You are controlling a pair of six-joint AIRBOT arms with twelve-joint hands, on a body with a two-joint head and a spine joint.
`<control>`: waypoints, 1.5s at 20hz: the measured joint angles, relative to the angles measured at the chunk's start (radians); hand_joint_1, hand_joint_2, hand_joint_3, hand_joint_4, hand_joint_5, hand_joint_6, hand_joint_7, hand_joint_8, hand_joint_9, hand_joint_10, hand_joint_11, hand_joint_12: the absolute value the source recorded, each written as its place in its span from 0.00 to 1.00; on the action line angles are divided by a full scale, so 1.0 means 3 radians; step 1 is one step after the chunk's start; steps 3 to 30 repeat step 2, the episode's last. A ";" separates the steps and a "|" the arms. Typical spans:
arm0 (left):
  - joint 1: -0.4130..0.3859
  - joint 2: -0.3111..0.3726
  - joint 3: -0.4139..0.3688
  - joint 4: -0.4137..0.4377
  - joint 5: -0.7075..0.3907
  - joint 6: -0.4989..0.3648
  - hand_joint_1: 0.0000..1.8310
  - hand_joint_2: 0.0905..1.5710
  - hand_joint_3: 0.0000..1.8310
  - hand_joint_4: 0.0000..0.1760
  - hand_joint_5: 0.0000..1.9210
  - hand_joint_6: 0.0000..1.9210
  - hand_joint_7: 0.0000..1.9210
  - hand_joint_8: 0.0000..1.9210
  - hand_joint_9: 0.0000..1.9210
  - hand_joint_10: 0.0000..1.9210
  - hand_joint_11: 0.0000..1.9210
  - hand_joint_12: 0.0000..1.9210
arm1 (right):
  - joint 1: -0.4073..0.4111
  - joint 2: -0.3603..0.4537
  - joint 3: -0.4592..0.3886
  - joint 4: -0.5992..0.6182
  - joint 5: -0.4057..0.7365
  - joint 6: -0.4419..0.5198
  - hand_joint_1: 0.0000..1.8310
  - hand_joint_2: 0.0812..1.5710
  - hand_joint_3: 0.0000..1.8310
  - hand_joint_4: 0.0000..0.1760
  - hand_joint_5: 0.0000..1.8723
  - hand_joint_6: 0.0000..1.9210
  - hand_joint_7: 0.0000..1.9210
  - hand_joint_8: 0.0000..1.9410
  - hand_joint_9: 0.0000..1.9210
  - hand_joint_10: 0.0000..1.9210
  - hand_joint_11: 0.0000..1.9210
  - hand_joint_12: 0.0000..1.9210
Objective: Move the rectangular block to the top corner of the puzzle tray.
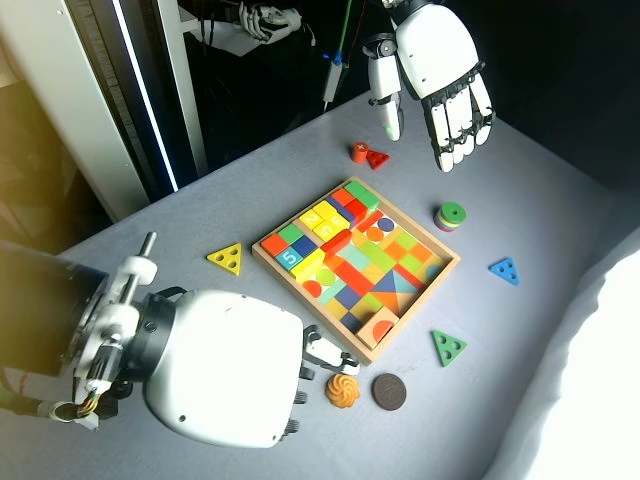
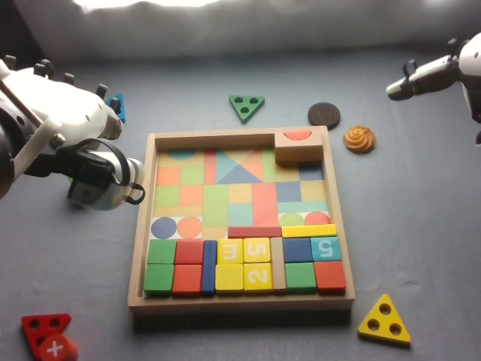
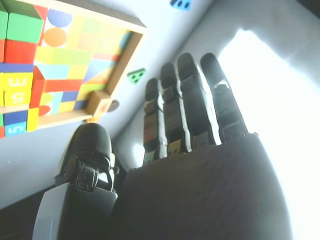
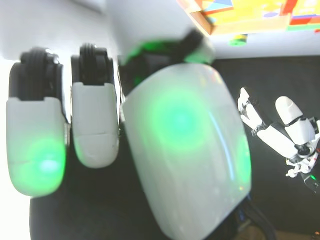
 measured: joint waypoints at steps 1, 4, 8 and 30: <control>0.0000 0.0000 0.0000 0.0001 0.0003 0.0000 0.00 0.95 0.00 0.00 0.16 0.00 0.19 0.00 0.18 0.00 0.00 0.34 | 0.0000 0.0004 -0.0011 0.0003 0.0015 -0.0014 0.84 0.64 0.08 0.00 0.18 0.00 0.87 1.00 0.96 1.00 1.00 1.00; 0.0000 0.0000 0.0000 0.0003 0.0013 0.0000 0.00 0.95 0.00 0.00 0.16 0.00 0.19 0.00 0.18 0.00 0.00 0.34 | 0.0000 0.0010 -0.0028 0.0003 0.0015 -0.0025 0.84 0.64 0.08 0.00 0.18 0.00 0.87 1.00 0.96 1.00 1.00 1.00; 0.0000 0.0000 0.0000 0.0003 0.0013 0.0000 0.00 0.95 0.00 0.00 0.16 0.00 0.19 0.00 0.18 0.00 0.00 0.34 | 0.0000 0.0010 -0.0028 0.0003 0.0015 -0.0025 0.84 0.64 0.08 0.00 0.18 0.00 0.87 1.00 0.96 1.00 1.00 1.00; 0.0000 0.0000 0.0000 0.0003 0.0013 0.0000 0.00 0.95 0.00 0.00 0.16 0.00 0.19 0.00 0.18 0.00 0.00 0.34 | 0.0000 0.0010 -0.0028 0.0003 0.0015 -0.0025 0.84 0.64 0.08 0.00 0.18 0.00 0.87 1.00 0.96 1.00 1.00 1.00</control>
